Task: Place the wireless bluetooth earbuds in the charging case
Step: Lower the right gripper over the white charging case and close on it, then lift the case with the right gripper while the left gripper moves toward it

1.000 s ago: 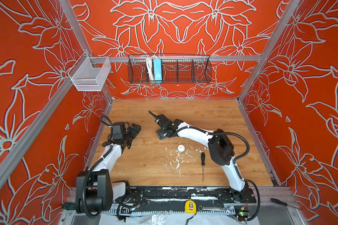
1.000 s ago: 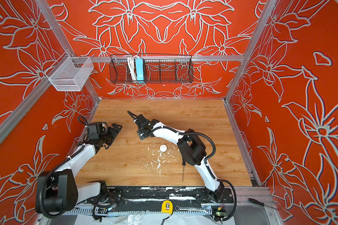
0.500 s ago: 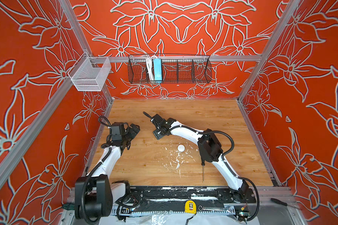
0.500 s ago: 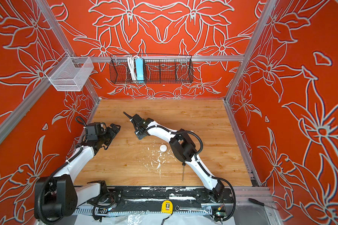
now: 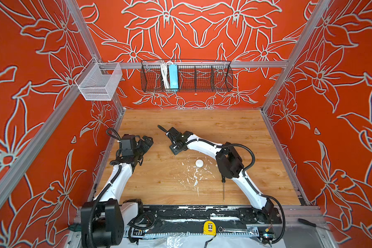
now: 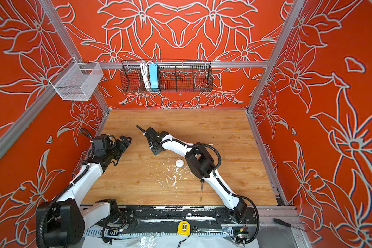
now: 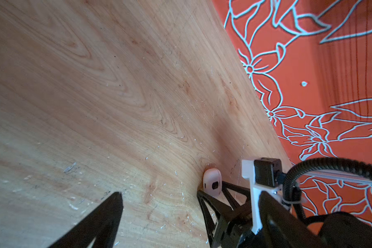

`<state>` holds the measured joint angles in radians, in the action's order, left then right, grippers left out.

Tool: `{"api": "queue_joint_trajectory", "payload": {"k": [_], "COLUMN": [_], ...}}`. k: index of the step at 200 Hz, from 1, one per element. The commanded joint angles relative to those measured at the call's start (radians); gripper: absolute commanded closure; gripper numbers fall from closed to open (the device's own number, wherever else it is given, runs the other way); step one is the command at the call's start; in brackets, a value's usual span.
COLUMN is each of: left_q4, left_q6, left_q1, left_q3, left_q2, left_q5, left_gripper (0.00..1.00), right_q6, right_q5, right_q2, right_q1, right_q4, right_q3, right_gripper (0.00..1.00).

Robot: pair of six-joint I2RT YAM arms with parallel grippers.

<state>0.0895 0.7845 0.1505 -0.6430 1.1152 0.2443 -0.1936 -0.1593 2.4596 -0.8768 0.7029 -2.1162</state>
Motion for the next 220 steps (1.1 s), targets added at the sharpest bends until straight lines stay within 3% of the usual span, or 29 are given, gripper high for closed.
{"api": "queue_joint_trajectory", "payload": {"k": [1,64,136,159,188,220], "left_q4": [0.004,-0.003,-0.031,-0.122,-0.279,-0.274], "left_q6": [-0.005,-0.004,-0.001,0.008,0.050,0.049], "left_q1": [0.005,0.005,0.004,0.005,0.005,0.003], "left_q3": [0.004,0.001,0.002,0.018,0.030,-0.036], "left_q2": [-0.023,-0.009,0.023,0.047,0.137,0.223], "left_q5": [-0.010,0.008,0.035,0.084,0.215,0.339], "left_gripper": [0.03,0.03,0.03,0.03,0.03,0.01], "right_q6": [0.014,0.017,0.021,0.047,0.091,0.101], "right_q5": [-0.022,-0.010,-0.031,-0.065,-0.056,-0.197], "right_q2": [0.041,0.072,0.021,-0.105,-0.411,-0.771], "right_q1": [-0.004,-0.004,-0.007,-0.008,-0.013,-0.040], "right_q4": [0.021,0.030,-0.001,-0.076,-0.317,-0.413], "right_q3": [-0.013,-0.039,0.005,0.111,0.429,0.722], "right_gripper": [0.33,0.41,0.66,0.71,0.71,0.82]}}
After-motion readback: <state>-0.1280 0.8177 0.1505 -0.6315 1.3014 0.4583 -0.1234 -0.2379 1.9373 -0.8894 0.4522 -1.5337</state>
